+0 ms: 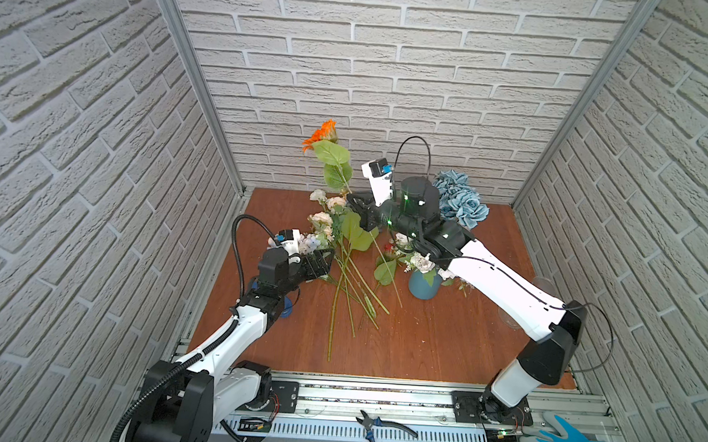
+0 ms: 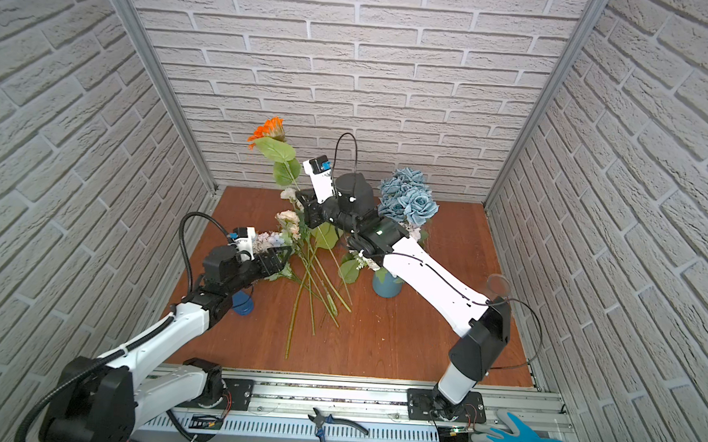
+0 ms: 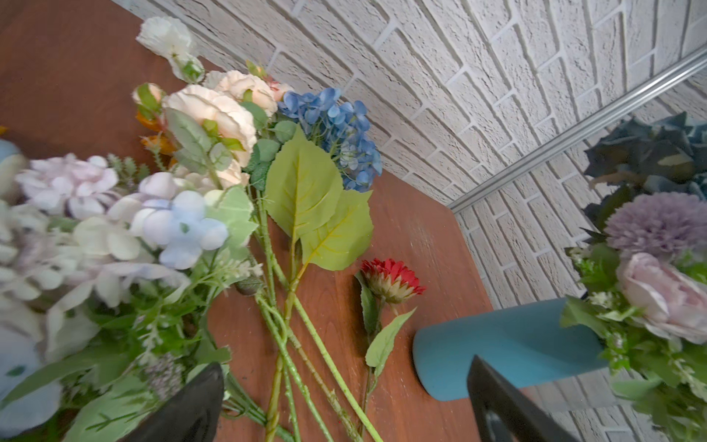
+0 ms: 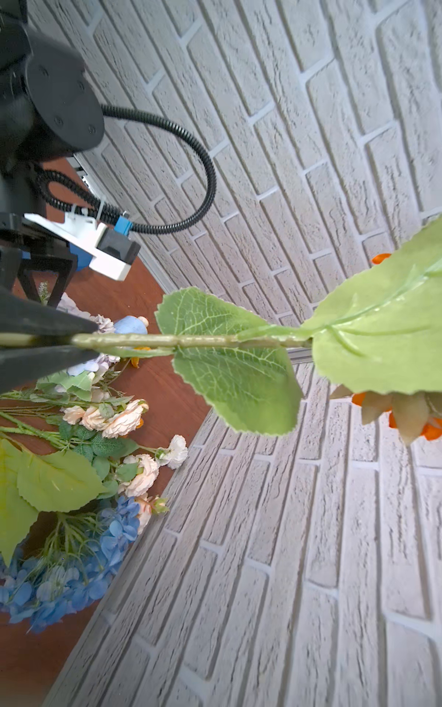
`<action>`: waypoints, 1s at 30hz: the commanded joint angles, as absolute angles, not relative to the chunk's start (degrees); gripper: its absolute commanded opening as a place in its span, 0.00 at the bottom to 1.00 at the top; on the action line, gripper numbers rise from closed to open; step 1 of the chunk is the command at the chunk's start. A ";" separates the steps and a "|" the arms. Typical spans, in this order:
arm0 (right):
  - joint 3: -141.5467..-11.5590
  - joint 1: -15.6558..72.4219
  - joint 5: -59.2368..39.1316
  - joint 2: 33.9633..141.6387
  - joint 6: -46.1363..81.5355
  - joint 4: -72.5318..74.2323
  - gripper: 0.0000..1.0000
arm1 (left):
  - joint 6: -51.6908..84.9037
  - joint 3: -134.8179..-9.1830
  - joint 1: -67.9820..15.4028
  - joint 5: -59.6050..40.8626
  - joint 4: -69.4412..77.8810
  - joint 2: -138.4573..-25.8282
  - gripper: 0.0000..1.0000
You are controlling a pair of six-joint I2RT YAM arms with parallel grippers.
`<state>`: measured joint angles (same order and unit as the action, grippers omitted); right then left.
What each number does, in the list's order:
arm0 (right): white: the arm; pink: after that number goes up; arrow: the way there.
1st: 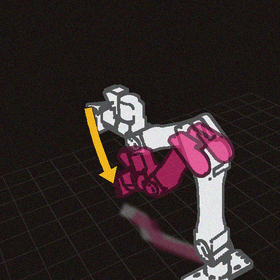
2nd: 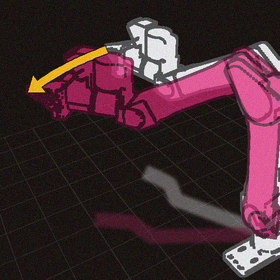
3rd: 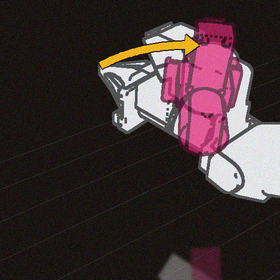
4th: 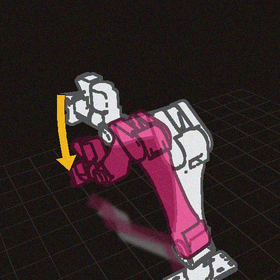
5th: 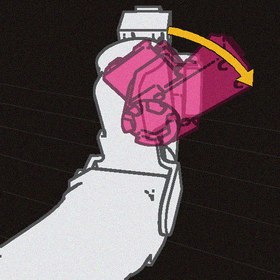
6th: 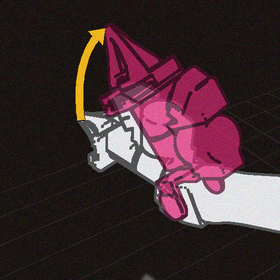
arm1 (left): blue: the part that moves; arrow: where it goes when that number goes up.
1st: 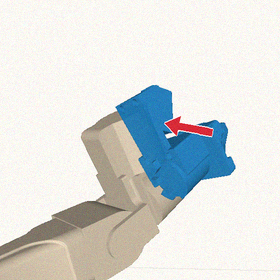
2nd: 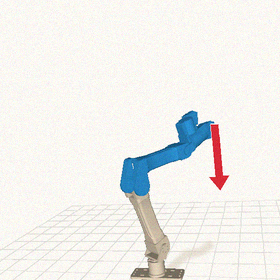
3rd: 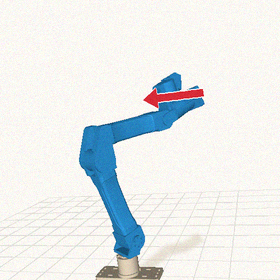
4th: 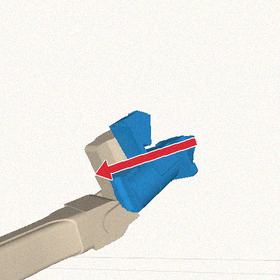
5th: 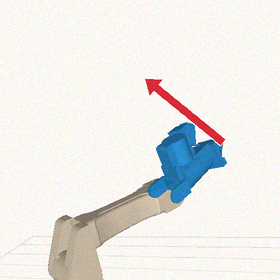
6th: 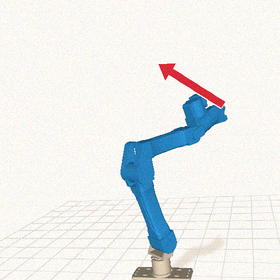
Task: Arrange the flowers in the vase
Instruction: 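Carry the orange gerbera with the right gripper past the vase, raised high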
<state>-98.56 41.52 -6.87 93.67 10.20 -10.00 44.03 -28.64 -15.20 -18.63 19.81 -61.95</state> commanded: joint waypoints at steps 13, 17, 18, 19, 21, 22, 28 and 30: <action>-79.33 33.24 11.93 62.70 7.21 -18.68 0.06 | 28.77 -42.28 -33.72 -24.18 22.89 -72.08 0.98; -75.84 29.06 18.48 57.15 5.85 -17.72 0.06 | 27.25 -46.12 -36.59 -24.96 22.68 -76.31 0.98; -75.36 27.97 20.29 56.49 4.96 -17.03 0.06 | 27.57 -47.05 -36.73 -24.96 22.76 -77.43 0.98; -75.23 26.84 21.70 56.34 4.20 -16.50 0.06 | 28.03 -47.90 -36.82 -24.83 22.69 -78.41 0.98; -75.48 24.63 22.66 56.55 2.76 -15.48 0.06 | 29.19 -49.77 -36.85 -24.46 22.93 -80.31 0.98; -75.50 24.04 23.39 56.87 1.61 -14.58 0.06 | 29.46 -50.50 -36.83 -24.33 23.12 -81.15 0.98; -73.22 20.56 35.16 58.16 -10.51 -2.81 0.06 | 31.28 -55.69 -36.79 -22.74 23.74 -85.84 0.98; -70.93 19.16 36.26 58.34 -13.75 3.15 0.06 | 31.51 -57.89 -36.65 -22.37 23.39 -87.74 0.98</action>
<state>-72.93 20.58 30.50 58.33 -6.50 -8.29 30.94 -54.96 -36.82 -23.22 20.64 -86.21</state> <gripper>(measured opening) 0.078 0.982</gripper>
